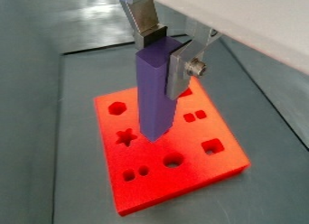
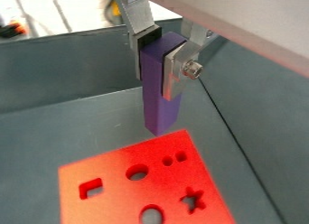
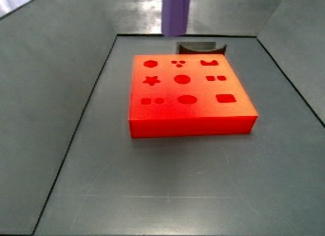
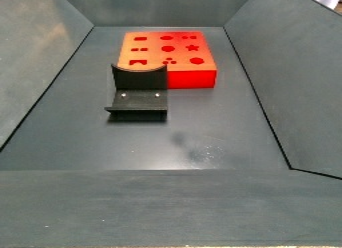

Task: Pick up the rectangle object. Move up. Move to above the board. Insert the rectangle object.
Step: Insert the rectangle object.

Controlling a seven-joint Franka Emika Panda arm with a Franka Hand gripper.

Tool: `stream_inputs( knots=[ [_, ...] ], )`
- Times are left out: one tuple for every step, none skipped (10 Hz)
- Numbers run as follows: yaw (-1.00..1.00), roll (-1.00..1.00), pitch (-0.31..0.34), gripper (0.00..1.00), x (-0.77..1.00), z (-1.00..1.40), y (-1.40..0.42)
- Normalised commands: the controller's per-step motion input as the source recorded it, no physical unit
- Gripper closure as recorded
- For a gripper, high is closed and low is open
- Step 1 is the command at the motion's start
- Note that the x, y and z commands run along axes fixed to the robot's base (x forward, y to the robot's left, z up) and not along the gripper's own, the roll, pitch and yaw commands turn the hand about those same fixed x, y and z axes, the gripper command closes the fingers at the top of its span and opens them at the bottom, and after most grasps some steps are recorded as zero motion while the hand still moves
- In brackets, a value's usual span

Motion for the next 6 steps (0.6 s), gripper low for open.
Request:
stream_inputs(
  knots=[
    [-0.7, 0.0, -0.033, 1.0, 0.47, -0.19, 0.0],
    [-0.66, 0.0, -0.036, 1.0, 0.51, -0.25, 0.0],
    [-0.64, 0.0, -0.036, 1.0, 0.54, -0.28, 0.0],
    [-0.63, 0.01, -0.033, 1.0, 0.55, -0.31, 0.0],
    [-0.62, 0.04, -0.034, 1.0, 0.55, -0.36, 0.0],
    [-0.63, 0.07, -0.039, 1.0, 0.54, -0.43, 0.0]
  ],
)
